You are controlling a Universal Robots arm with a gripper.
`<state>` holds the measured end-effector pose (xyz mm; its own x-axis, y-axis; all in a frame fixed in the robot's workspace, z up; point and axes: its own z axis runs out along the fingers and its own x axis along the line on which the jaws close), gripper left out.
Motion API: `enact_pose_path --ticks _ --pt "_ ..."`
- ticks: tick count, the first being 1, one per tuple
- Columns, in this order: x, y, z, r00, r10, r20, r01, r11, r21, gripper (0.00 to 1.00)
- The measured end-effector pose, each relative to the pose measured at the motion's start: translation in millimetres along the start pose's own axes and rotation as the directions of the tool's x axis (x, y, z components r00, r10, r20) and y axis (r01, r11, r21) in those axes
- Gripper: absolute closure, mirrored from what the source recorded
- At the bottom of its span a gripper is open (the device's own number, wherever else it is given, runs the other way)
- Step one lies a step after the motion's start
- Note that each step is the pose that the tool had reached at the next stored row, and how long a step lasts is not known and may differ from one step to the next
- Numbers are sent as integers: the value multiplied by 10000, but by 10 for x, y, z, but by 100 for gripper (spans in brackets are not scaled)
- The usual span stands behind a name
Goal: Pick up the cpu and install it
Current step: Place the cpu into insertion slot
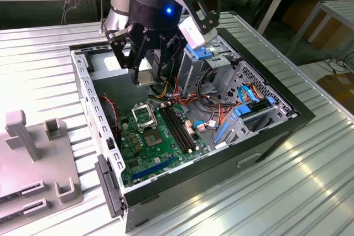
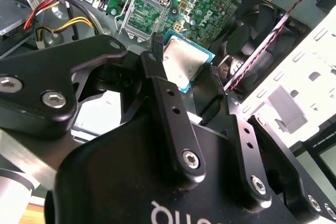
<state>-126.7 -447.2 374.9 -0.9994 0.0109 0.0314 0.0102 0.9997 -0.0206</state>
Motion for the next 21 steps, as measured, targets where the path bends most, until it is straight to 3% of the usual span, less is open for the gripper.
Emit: enact_pose_path --ticks 21 --pt "-1 -70 2 10000 0 0 0 10000 -3 53"
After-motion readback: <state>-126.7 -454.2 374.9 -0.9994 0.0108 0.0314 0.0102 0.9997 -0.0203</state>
